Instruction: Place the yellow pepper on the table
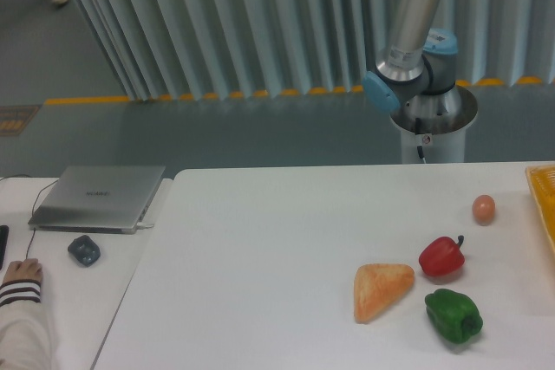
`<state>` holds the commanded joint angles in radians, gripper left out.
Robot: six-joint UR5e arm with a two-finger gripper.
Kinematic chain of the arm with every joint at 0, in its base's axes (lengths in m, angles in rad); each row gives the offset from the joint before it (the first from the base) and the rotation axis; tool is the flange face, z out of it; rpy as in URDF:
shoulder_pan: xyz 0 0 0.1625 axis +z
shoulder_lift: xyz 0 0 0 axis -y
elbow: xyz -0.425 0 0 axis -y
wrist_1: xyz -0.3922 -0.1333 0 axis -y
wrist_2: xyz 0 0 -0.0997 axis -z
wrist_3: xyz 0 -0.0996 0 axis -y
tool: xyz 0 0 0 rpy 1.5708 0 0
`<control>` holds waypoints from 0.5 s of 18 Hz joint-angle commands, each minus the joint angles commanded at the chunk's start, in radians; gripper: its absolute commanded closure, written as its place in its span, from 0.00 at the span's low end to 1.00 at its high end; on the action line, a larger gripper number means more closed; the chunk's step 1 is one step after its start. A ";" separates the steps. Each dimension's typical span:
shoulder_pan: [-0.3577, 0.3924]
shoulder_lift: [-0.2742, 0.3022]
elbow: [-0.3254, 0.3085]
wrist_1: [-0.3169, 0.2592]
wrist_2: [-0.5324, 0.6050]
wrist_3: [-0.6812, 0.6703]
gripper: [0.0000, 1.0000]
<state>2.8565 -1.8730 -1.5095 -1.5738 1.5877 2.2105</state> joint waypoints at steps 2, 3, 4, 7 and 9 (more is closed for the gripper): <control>-0.029 0.021 0.005 -0.009 -0.005 -0.011 0.48; -0.037 0.025 0.005 -0.009 -0.006 -0.018 0.48; -0.048 0.026 0.006 -0.011 -0.011 -0.028 0.48; -0.032 0.025 0.005 -0.038 -0.160 -0.032 0.48; -0.022 0.028 0.005 -0.049 -0.238 -0.040 0.48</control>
<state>2.8348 -1.8454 -1.5048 -1.6230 1.3501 2.1706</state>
